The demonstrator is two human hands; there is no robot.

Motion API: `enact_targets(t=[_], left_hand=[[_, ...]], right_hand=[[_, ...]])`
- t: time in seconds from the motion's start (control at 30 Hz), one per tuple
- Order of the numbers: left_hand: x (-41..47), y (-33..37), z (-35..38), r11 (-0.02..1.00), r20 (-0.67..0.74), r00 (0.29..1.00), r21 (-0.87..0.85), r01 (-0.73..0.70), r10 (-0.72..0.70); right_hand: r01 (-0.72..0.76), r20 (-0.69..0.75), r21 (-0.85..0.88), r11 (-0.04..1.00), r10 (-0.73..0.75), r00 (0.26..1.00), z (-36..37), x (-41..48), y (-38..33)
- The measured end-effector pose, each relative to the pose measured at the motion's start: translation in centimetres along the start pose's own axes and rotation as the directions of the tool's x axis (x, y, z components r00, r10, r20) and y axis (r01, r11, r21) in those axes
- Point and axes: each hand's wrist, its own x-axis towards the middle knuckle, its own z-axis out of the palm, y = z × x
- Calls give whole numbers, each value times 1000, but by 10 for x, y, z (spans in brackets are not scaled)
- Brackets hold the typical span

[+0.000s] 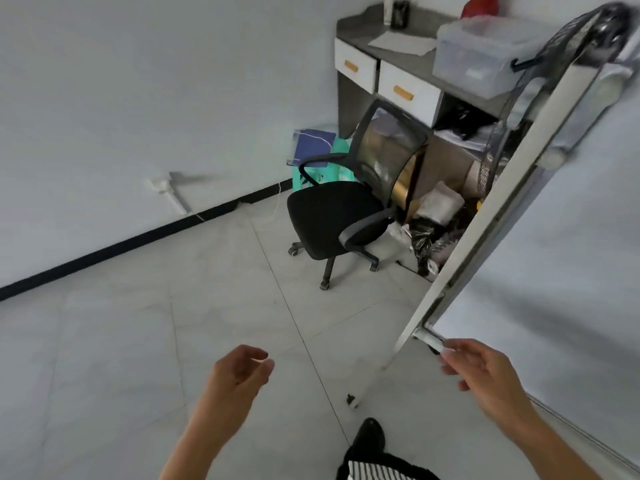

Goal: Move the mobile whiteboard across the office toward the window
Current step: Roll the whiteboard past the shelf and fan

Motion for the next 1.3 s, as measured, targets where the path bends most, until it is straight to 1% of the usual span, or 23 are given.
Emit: enact_targets(t=[0.1,0.23,0.33,0.47,0.53,0.6,0.7,0.73,0.8,0.83,0.87,0.9,0.97,1.0,1.03,1.07,1.1,1.17,1.27,1.3], left_hand=[[50,55,7,990,127,986,83,-115,104],[115,129,27,944,277,930,155,-293,243],[150,182,50,883,440,832,158,-441,337],[192,238,91,813,644,660,100,-574,387],[208,261,111,772,731,547,43,-635,409],[217,283,129,726,810,417,-15,-687,411],[218,315,153,653,898,194,-126,-747,394],[218,326,162,614,914,117,-163,-772,388],[211,348,181,552,935,-47,-248,-796,353],[205,358,190,554,935,-128,-301,-776,330],[199,367,199,584,930,-201,-351,-732,308],[194,374,207,640,922,-266,-387,-664,282],[186,382,220,753,908,-371,-380,-536,194],[183,382,225,777,899,-412,-362,-515,146],[180,379,228,778,892,-439,-350,-522,107],[176,375,229,760,890,-449,-347,-550,81],[172,370,229,739,893,-446,-345,-579,68],[159,363,228,686,902,-425,-358,-634,79],[136,357,225,502,911,-390,-401,-766,132],[129,355,223,463,913,-379,-403,-790,150]], right_hand=[[-16,-78,57,998,21,997,4,31,-23],[-20,-202,83,996,37,979,2,61,-49],[-14,-340,79,997,40,940,-2,72,-58],[-62,-503,71,996,89,860,3,80,-66],[-94,-588,102,990,136,797,14,84,-72],[-142,-671,139,980,198,714,28,89,-78],[-223,-771,197,955,292,566,50,94,-91],[-242,-785,220,945,318,531,55,97,-95],[-251,-791,277,928,368,489,63,105,-101],[-247,-789,306,919,390,474,66,111,-104],[-245,-789,330,911,409,457,67,116,-107],[-255,-794,344,903,425,435,69,122,-110],[-307,-815,328,893,432,386,72,130,-112],[-345,-832,300,889,421,361,73,133,-111],[-389,-849,268,881,407,337,73,133,-109],[-422,-862,244,873,395,319,73,133,-106],[-440,-866,238,866,395,308,73,131,-102],[-439,-864,237,867,395,313,72,125,-94],[-411,-851,241,879,395,346,74,116,-86],[-407,-846,240,881,396,357,75,111,-85]])
